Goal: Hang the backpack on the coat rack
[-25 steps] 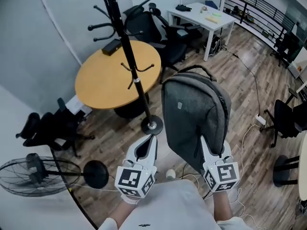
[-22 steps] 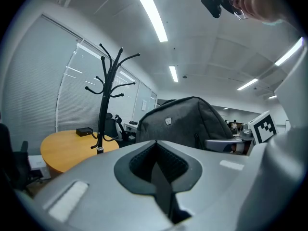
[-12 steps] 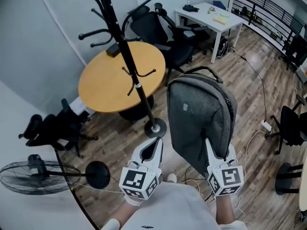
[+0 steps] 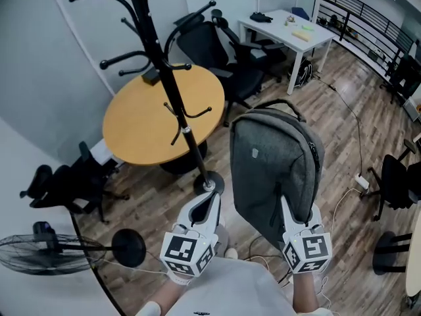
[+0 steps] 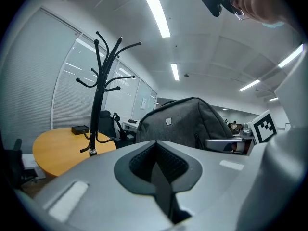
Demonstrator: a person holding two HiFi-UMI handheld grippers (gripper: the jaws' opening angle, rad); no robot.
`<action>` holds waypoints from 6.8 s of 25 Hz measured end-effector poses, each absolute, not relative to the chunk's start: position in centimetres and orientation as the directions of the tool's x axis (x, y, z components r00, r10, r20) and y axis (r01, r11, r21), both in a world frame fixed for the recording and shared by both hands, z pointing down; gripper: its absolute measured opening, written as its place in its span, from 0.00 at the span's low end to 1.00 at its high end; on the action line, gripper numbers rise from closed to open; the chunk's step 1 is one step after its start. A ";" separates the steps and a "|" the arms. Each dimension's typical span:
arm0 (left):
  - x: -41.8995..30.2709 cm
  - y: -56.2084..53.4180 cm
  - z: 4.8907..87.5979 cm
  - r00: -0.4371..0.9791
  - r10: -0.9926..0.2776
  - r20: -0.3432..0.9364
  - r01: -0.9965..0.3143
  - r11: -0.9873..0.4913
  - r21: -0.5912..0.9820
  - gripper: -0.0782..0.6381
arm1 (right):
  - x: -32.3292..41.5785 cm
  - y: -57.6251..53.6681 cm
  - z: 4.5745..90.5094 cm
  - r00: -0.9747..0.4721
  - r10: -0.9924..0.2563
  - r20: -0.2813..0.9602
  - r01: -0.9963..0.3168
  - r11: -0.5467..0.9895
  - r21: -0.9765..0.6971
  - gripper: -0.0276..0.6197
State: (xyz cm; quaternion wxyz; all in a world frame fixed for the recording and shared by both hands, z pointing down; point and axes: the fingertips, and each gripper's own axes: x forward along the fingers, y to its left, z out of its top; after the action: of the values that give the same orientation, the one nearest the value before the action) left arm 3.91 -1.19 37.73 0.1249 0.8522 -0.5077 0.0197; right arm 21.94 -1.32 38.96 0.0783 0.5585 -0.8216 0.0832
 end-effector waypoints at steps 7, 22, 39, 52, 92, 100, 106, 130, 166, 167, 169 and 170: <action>4.0 -6.3 37.1 0.519 -0.844 0.134 -0.848 -0.487 0.211 0.13 | 21.7 -5.3 37.7 -0.337 -0.918 0.207 -0.941 0.337 -0.038 0.20; 1.6 -18.8 35.4 0.604 -0.792 0.084 -0.784 -0.573 0.239 0.13 | 19.1 -16.9 35.4 -0.243 -0.952 0.186 -0.969 0.248 0.006 0.20; 0.8 -25.5 35.2 0.662 -0.746 0.076 -0.742 -0.637 0.209 0.13 | 16.3 -24.8 34.4 -0.208 -0.970 0.125 -0.978 0.208 -0.007 0.20; 0.8 -25.8 35.4 0.617 -0.782 0.087 -0.778 -0.590 0.215 0.13 | 16.7 -27.0 33.6 -0.238 -0.966 0.104 -0.971 0.240 0.009 0.20; -2.8 -25.5 34.3 0.556 -0.826 0.094 -0.826 -0.534 0.182 0.13 | 10.6 -29.8 25.0 -0.349 -0.934 -0.076 -0.919 0.326 0.220 0.20; -3.2 -25.3 34.6 0.546 -0.832 0.096 -0.830 -0.521 0.199 0.13 | 9.7 -29.7 24.3 -0.386 -0.919 -0.081 -0.890 0.347 0.296 0.20; -3.0 -25.4 34.9 0.554 -0.827 0.096 -0.823 -0.527 0.211 0.13 | 9.6 -29.4 23.8 -0.360 -0.929 -0.083 -0.866 0.300 0.400 0.20; -2.3 -25.2 35.1 0.570 -0.817 0.092 -0.809 -0.538 0.237 0.13 | 8.7 -28.1 22.3 -0.341 -0.939 -0.036 -0.678 0.219 0.701 0.20; -0.6 -23.9 36.5 0.611 -0.783 0.116 -0.779 -0.567 0.268 0.13 | 6.3 -27.7 29.8 -0.489 -0.872 0.028 -0.782 0.452 0.430 0.31; -0.4 -23.6 36.5 0.615 -0.779 0.119 -0.776 -0.572 0.268 0.13 | 6.3 -27.3 29.8 -0.500 -0.866 0.026 -0.781 0.463 0.419 0.31; 0.1 -23.3 36.7 0.624 -0.771 0.128 -0.770 -0.578 0.271 0.13 | 6.3 -26.7 29.7 -0.519 -0.855 0.016 -0.783 0.482 0.394 0.32; 0.2 -23.2 36.8 0.626 -0.768 0.131 -0.768 -0.580 0.272 0.13 | 6.4 -26.5 29.5 -0.528 -0.849 0.007 -0.785 0.491 0.378 0.32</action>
State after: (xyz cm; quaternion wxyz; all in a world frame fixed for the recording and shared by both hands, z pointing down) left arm 0.21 -23.20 36.79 0.1527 0.8887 -0.4323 -0.0004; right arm 6.36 -26.50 29.52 0.0966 0.4762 -0.8579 -0.1667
